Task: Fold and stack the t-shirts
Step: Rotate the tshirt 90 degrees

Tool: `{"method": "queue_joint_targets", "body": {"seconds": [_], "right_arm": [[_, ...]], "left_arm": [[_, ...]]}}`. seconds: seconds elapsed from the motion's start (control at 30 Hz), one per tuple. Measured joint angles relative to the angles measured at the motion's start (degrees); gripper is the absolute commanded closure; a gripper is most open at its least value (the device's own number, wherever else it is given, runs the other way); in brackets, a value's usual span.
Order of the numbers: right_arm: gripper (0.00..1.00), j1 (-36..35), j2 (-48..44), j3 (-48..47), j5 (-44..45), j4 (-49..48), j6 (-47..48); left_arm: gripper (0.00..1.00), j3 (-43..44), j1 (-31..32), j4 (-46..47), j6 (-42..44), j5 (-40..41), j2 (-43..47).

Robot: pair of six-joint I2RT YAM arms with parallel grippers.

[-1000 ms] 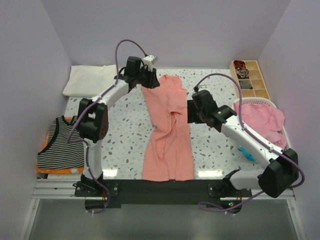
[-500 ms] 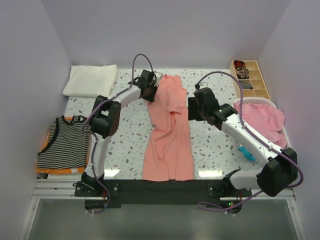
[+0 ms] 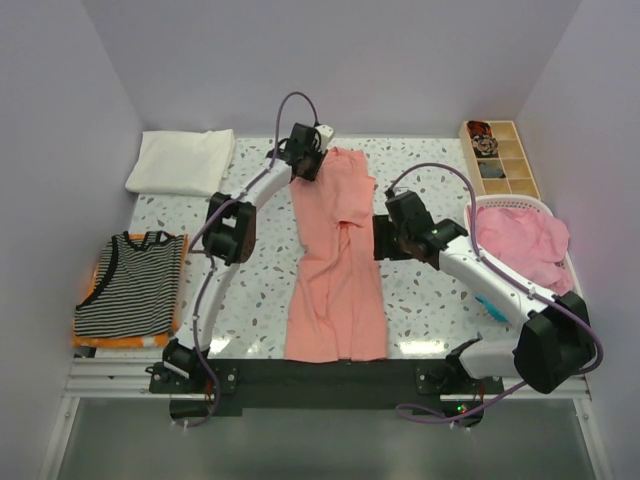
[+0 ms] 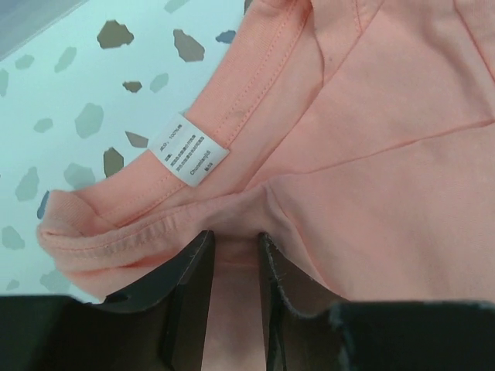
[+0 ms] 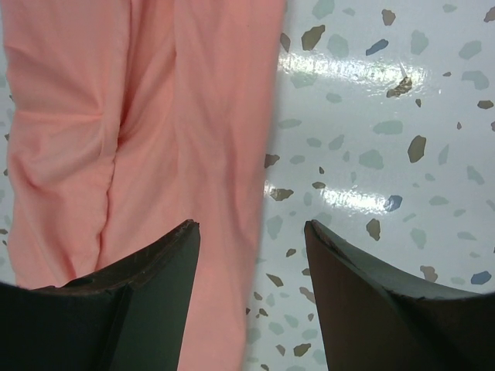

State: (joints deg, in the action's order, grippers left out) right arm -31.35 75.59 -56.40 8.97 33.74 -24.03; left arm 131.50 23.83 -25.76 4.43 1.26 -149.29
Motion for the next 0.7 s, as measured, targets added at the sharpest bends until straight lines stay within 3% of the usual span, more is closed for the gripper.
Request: {"method": "queue_joint_targets", "body": {"seconds": [0.27,0.53,0.7], "right_arm": [[0.39,0.0,0.1,0.0,-1.2,-0.9,-0.2],[0.4,0.0,2.6,0.0,-4.9,-2.4,-0.5],[0.4,0.0,4.2,0.0,-8.6,-4.0,-0.6]], "left_arm": [[0.48,7.8,-1.5,3.2,2.9,-1.6,-5.7],[0.34,8.3,-4.4,10.3,-0.3,-8.9,-7.8],[0.05,8.3,-7.0,13.3,-4.0,-13.0,-8.3]]}}
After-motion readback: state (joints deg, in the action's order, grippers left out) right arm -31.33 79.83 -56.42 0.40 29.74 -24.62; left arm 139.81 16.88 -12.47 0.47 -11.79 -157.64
